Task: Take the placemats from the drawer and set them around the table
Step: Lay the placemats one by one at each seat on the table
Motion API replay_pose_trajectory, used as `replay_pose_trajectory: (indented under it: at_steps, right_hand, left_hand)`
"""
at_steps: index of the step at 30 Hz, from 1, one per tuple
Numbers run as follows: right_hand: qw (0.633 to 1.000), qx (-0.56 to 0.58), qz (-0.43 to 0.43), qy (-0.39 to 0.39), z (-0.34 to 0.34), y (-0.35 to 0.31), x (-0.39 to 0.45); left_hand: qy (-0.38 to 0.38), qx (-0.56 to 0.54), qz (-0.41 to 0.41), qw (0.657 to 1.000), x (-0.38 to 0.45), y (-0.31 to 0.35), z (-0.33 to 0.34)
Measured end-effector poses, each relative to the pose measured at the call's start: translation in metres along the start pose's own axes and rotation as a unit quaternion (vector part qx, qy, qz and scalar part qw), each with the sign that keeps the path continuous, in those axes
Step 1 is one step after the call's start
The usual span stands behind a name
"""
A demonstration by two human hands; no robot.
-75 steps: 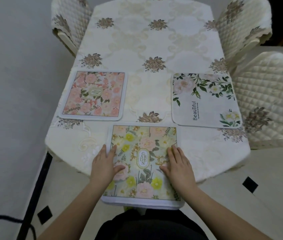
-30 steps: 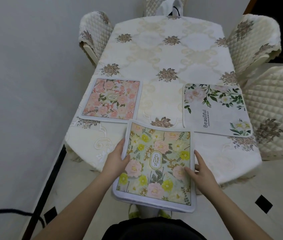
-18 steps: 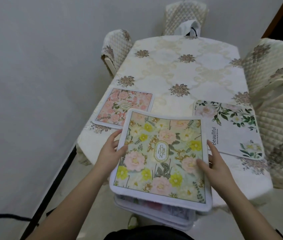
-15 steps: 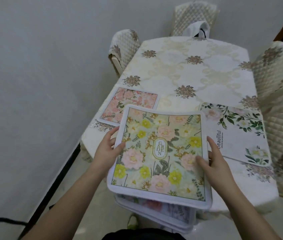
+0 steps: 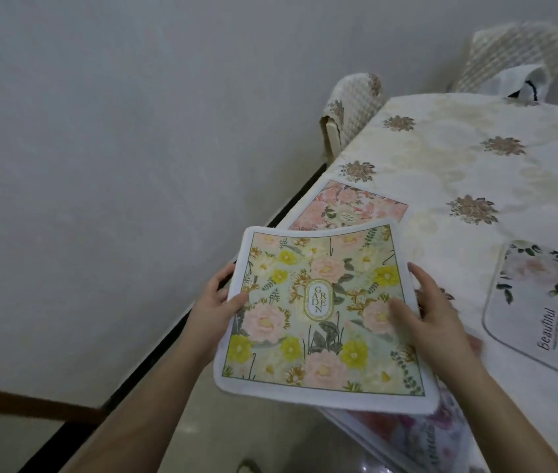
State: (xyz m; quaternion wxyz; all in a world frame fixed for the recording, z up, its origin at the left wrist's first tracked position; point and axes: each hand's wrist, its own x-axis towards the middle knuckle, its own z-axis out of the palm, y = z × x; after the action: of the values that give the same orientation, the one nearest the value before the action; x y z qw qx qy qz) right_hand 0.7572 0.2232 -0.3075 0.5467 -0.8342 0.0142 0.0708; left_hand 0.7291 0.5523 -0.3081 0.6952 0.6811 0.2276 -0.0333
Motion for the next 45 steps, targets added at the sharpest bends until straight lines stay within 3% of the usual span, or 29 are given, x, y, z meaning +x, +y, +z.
replay_pose_trajectory:
  at_steps: [12,22,32,45]
  right_hand:
    - [0.991,-0.089,-0.051,-0.089,0.188,-0.077,-0.007]
    - [0.983,-0.087,-0.088,-0.132,0.313,-0.132,-0.012]
    - [0.986,-0.074,-0.077,-0.126,0.329,-0.147,0.034]
    - [0.995,-0.06,-0.026,-0.073,0.301,-0.153,0.179]
  left_hand:
    - [0.072,-0.082,0.004,0.994,-0.037,-0.008,-0.197]
    - [0.155,-0.045,0.032,0.986,-0.049,-0.015,-0.327]
    - [0.164,-0.019,0.038,0.986,-0.002,0.006,-0.338]
    - [0.12,0.009,0.028,0.992,0.165,0.077,-0.289]
